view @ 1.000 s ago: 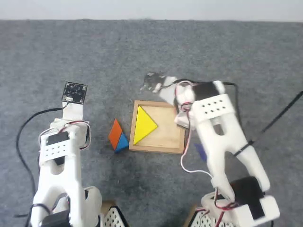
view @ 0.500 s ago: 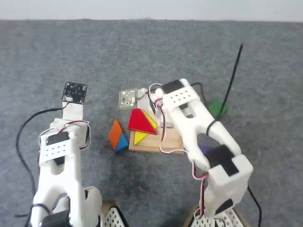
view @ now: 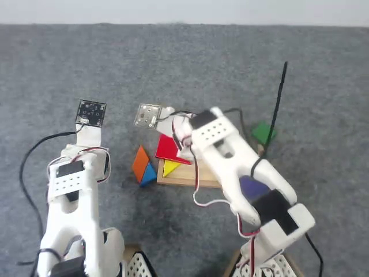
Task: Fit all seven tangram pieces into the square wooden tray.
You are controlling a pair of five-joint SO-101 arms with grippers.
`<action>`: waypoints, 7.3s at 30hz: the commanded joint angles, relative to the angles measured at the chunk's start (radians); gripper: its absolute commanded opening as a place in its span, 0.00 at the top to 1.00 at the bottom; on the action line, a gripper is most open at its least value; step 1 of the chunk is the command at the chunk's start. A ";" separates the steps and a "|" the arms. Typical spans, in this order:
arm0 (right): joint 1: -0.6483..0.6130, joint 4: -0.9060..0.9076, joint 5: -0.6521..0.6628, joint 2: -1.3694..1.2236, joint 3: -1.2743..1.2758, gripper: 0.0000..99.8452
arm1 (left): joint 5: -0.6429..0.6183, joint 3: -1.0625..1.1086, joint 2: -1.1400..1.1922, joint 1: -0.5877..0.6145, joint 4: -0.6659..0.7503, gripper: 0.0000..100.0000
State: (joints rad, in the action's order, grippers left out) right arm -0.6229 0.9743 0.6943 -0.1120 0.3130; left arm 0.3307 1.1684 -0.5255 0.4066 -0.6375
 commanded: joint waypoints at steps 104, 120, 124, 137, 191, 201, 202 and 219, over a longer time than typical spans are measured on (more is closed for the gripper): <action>0.142 -0.160 0.164 0.061 0.141 0.92 | 0.012 -0.002 -0.028 0.003 0.021 0.93; 0.150 -0.381 -0.149 0.130 0.114 0.92 | 0.012 -0.002 -0.028 0.003 0.021 0.93; 0.166 -0.438 -0.161 -0.024 0.012 0.92 | 0.012 -0.002 -0.028 0.003 0.021 0.93; 0.136 -0.193 -0.155 -0.343 -0.376 0.92 | 0.012 -0.002 -0.028 0.003 0.021 0.93; 0.177 -0.211 0.006 -0.001 0.097 0.93 | 0.012 -0.002 -0.028 0.003 0.021 0.93; 0.206 -0.128 0.063 0.116 0.071 0.93 | 0.012 -0.002 -0.028 0.003 0.021 0.93; 0.205 -0.128 0.060 0.142 0.071 0.93 | 0.012 -0.002 -0.028 0.003 0.021 0.93; 0.099 -0.409 -0.060 -0.211 -0.118 0.92 | 0.012 -0.002 -0.028 0.003 0.021 0.93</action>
State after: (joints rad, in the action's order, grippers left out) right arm -0.5033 0.5017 0.5900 -0.3161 0.2946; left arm 0.3307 1.1684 -0.5255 0.4066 -0.6375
